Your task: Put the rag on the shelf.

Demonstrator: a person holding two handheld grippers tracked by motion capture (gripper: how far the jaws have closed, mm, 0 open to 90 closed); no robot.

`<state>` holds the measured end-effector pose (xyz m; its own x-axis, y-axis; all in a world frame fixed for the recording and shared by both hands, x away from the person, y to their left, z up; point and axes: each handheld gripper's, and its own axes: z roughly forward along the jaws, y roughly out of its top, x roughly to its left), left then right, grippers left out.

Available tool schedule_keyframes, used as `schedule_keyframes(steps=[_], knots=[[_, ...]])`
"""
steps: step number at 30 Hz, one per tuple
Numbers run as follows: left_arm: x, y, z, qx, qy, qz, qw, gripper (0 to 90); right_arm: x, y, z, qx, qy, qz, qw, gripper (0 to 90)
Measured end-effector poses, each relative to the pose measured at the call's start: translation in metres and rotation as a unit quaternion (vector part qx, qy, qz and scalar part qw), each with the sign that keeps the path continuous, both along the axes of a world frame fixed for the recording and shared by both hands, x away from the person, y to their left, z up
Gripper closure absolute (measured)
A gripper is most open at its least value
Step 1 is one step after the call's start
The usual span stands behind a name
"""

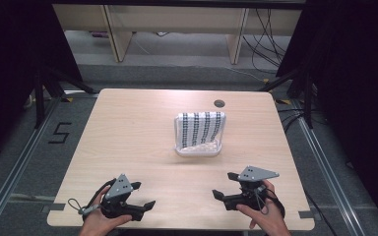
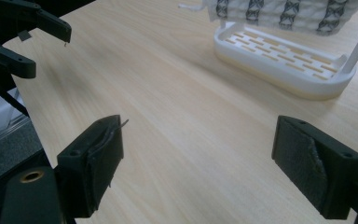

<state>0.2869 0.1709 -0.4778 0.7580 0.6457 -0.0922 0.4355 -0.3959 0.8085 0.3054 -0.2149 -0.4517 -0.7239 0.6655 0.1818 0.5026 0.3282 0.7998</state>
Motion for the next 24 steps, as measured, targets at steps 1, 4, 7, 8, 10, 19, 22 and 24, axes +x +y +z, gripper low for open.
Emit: schedule_keyframes(steps=[1,4,7,8,10,19,22,24], knots=[[-0.002,-0.002,-0.001,-0.009,0.005,0.002,0.9999,18.8,-0.001,-0.001,-0.003,0.0,-0.004,0.006,1.0,17.7],[-0.004,-0.004,-0.003,0.0,0.01,0.002,1.0,18.8,-0.005,-0.001,-0.005,-0.005,0.006,0.0,1.0,17.6],[-0.005,-0.004,-0.007,0.008,0.004,-0.006,0.9999,18.8,-0.007,-0.002,-0.01,-0.018,-0.001,0.007,0.9998,17.6],[-0.007,-0.005,-0.008,0.006,0.005,-0.004,1.0,18.8,-0.008,-0.002,-0.012,-0.022,-0.003,0.012,0.9997,17.6],[-0.009,-0.008,-0.012,-0.002,0.01,0.002,0.9999,18.8,-0.01,-0.002,-0.015,-0.025,0.001,0.017,0.9995,17.5],[-0.021,-0.011,-0.019,0.027,0.014,-0.014,0.9995,18.8,-0.02,0.0,-0.025,-0.05,0.019,0.016,0.9984,17.6],[-0.021,-0.009,-0.02,0.035,0.012,-0.017,0.9992,18.8,-0.021,-0.001,-0.027,-0.051,0.019,0.018,0.9983,17.6],[-0.021,-0.01,-0.021,0.025,0.013,-0.008,0.9996,18.8,-0.022,-0.002,-0.029,-0.054,0.013,0.016,0.9983,17.6]])
